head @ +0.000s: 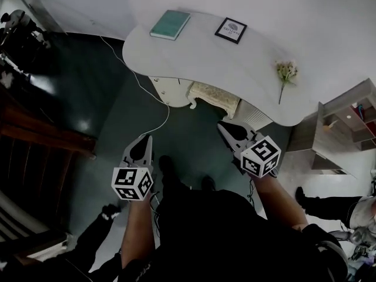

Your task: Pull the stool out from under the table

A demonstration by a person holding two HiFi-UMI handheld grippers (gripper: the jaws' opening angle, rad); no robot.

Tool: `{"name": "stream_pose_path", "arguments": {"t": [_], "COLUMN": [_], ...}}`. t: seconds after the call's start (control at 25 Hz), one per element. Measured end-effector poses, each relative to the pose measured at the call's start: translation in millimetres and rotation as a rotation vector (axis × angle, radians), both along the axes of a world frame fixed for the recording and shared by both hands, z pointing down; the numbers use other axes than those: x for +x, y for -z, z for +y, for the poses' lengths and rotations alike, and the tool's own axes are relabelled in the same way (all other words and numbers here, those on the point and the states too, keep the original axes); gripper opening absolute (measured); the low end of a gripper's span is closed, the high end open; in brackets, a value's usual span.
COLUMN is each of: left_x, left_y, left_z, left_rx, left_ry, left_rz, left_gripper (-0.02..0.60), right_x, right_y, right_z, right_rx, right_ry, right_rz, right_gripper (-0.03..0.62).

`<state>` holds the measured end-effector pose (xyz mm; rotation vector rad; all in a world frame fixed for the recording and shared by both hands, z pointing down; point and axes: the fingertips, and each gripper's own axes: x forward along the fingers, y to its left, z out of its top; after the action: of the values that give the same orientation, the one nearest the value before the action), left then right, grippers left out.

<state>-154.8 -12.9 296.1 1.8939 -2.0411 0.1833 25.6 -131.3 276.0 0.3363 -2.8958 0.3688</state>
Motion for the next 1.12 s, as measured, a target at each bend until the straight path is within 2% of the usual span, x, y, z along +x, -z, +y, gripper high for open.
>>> {"name": "stream_pose_path", "arguments": {"t": [0.36, 0.52, 0.64, 0.76, 0.92, 1.12], "left_x": [-104.4, -128.6, -138.0, -134.3, -105.2, -48.1], "left_y": [-12.7, -19.0, -30.8, -43.5, -56.3, -60.2], "left_z": [-104.2, -141.5, -159.8, -168.3, -168.6, -162.1], "left_rx": [0.009, -0.017, -0.046, -0.071, -0.090, -0.140], "left_ry": [-0.213, -0.349, -0.419, -0.458, -0.501, -0.593], "left_rz": [0.052, 0.063, 0.077, 0.103, 0.122, 0.064], "left_gripper": [0.010, 0.010, 0.009, 0.009, 0.009, 0.011], "right_x": [-83.8, -111.5, -120.3, -113.6, -80.7, -24.1], "right_y": [1.5, 1.3, -5.0, -14.0, -18.0, -25.7], "right_z": [-52.7, -62.0, -66.5, -60.4, -47.8, -26.6], "right_rx": [0.007, -0.014, -0.038, -0.061, -0.072, -0.098], "right_ry": [-0.211, -0.314, -0.387, -0.440, -0.515, -0.618], "right_rz": [0.055, 0.077, 0.081, 0.091, 0.089, 0.051], "right_gripper": [0.006, 0.006, 0.006, 0.006, 0.006, 0.006]}}
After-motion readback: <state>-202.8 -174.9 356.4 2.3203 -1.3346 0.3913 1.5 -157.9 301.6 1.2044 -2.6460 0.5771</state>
